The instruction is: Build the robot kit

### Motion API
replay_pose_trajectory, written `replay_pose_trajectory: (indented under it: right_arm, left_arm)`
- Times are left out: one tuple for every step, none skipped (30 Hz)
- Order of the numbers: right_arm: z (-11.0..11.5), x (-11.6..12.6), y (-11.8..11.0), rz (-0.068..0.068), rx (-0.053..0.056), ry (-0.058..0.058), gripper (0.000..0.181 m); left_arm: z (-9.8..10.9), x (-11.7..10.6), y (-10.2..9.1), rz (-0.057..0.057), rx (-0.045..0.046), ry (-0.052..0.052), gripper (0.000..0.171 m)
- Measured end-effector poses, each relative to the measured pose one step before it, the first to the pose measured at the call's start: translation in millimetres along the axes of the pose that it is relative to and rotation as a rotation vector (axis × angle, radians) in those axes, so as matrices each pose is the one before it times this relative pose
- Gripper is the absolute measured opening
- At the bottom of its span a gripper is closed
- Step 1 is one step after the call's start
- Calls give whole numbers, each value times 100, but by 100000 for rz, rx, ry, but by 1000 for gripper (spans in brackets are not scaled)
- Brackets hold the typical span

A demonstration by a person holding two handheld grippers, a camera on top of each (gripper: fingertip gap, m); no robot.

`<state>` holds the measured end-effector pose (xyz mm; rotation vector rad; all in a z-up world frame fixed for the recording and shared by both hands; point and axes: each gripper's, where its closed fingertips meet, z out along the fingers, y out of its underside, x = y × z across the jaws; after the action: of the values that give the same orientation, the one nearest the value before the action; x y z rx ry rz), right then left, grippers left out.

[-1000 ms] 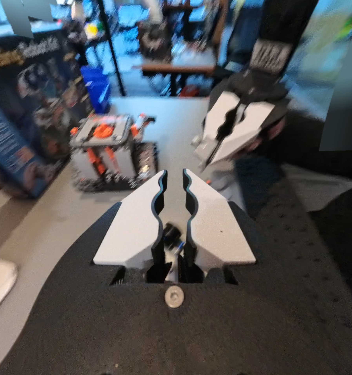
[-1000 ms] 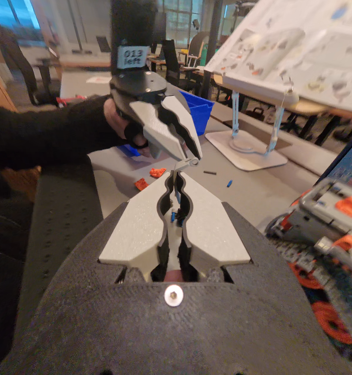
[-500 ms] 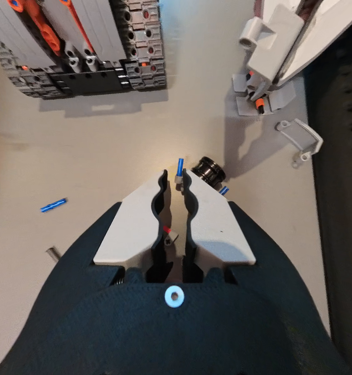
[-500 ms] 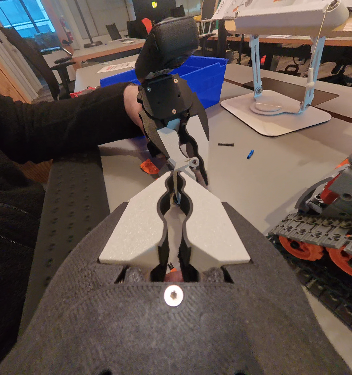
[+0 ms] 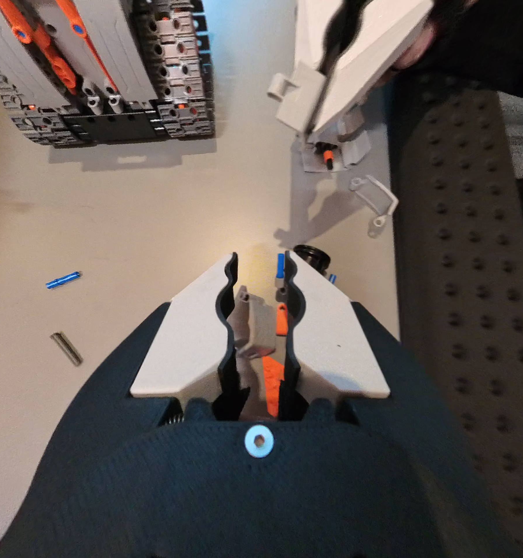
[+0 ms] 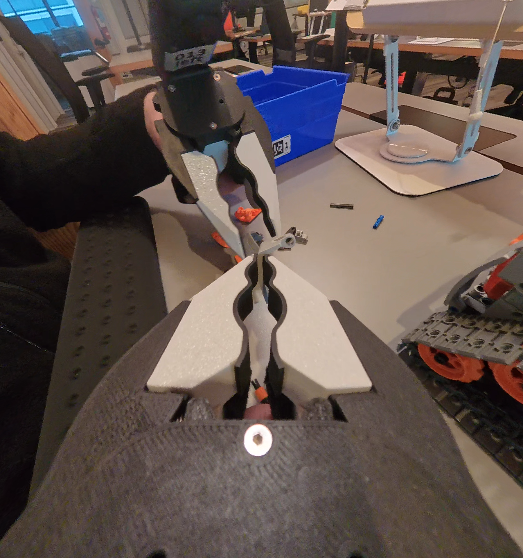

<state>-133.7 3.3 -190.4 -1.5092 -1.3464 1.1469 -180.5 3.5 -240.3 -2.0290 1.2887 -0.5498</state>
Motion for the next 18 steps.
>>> replay_pose_trajectory:
  right_arm:
    - [90,-116,-5,-241,-195,-494,0]
    - [53,-170,-24,-300,-6,-705,0]
    - [52,-145,-29,-14,81,-677,0]
    - [31,-117,10,55,-23,-459,0]
    - [47,-97,46,-149,-166,-297,0]
    - [32,-62,56,-85,-235,-159,0]
    - [18,-80,37,21,-30,-162,0]
    - [10,-74,4,-46,82,-205,0]
    - [-15,-66,9,-100,23,-93,0]
    - [-21,-36,15,-88,51,-25,0]
    - [-33,-24,-11,-21,196,-36,0]
    - [-37,-3,-25,73,294,20,0]
    - [-30,5,-25,91,174,-53,0]
    - [-2,-27,4,-29,-28,-211,0]
    - [4,-30,11,-141,-90,-213,0]
    - [15,-17,54,-58,-385,-96,0]
    - [33,-10,137,84,-806,-150,0]
    - [28,-44,121,2,-632,-222,0]
  left_arm:
    - [-132,440,229,164,-1256,-332,33]
    - [-26,318,325,777,-1340,-734,35]
    - [82,357,283,999,-702,82,36]
    - [167,260,360,-133,-1399,421,35]
    - [164,-20,227,-37,-593,-631,30]
    - [176,86,159,-5,-177,550,28]
    - [173,285,164,-53,-467,2067,26]
    - [145,126,204,224,-819,944,25]
    - [63,138,23,-19,173,982,20]
    - [23,331,-66,-119,605,2071,17]
    - [23,335,-50,95,427,1698,16]
    - [-2,117,-92,290,623,278,16]
    - [11,83,-82,102,695,-26,16]
    - [52,120,-71,-400,707,333,16]
    - [62,-39,-48,-462,644,-830,16]
    - [51,56,-1,-22,623,-584,15]
    - [23,257,19,41,755,340,15]
    - [-28,136,-34,-135,1030,-750,15]
